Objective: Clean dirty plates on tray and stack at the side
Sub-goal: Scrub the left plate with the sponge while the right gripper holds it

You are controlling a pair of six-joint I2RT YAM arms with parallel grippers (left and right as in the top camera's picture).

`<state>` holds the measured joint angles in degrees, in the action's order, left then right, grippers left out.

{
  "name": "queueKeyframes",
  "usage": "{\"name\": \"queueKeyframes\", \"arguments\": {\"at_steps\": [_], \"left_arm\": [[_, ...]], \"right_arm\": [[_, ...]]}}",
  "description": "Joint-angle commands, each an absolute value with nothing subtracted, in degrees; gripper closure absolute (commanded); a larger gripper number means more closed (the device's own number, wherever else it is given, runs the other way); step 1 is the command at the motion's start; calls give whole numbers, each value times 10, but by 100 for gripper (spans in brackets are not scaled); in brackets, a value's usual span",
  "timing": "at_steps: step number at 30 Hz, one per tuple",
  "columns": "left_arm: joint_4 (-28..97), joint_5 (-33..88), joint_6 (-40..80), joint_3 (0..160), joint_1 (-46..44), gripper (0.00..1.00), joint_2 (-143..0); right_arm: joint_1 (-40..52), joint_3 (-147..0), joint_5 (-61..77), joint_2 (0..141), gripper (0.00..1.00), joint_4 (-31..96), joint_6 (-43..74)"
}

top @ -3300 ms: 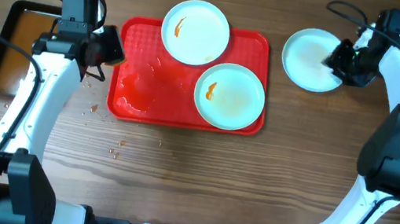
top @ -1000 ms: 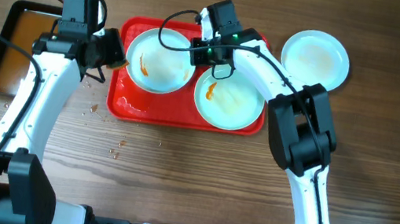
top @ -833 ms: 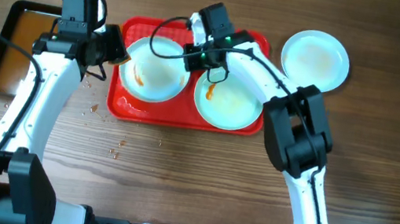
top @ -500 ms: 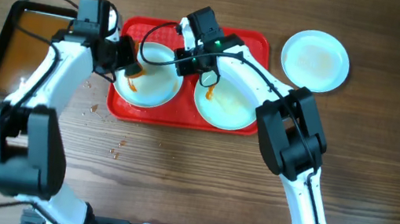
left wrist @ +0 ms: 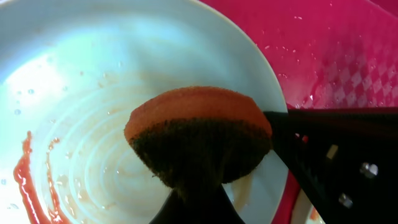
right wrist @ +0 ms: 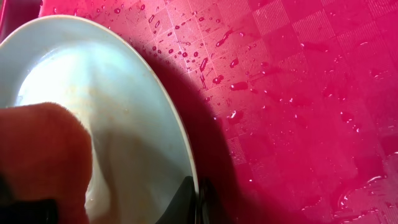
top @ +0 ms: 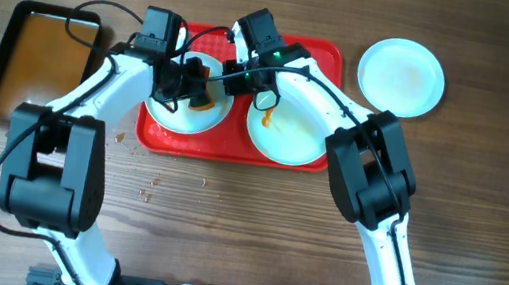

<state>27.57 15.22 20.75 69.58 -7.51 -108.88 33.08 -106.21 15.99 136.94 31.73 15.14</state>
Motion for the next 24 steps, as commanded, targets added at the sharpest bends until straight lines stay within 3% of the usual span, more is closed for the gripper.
{"name": "queueKeyframes", "arguments": {"at_steps": [1,4,11,17,24], "left_arm": [[272,140,215,694,-77,96,-1119],[277,113,215,694,-77,96,-1141],[348,-115,160,694,-77,96,-1144],[375,-240,152,707,-77,96,-1120],[362,-207,152,725,-76,96,-1045]], "right_arm": [[329,-1063,143,1385,96,321,156],[329,-1063,143,1385,95,323,156],[329,-1063,134,1385,95,322,154],[329,-1063,133,1385,96,326,154],[329,-1063,133,1385,96,325,154]]}}
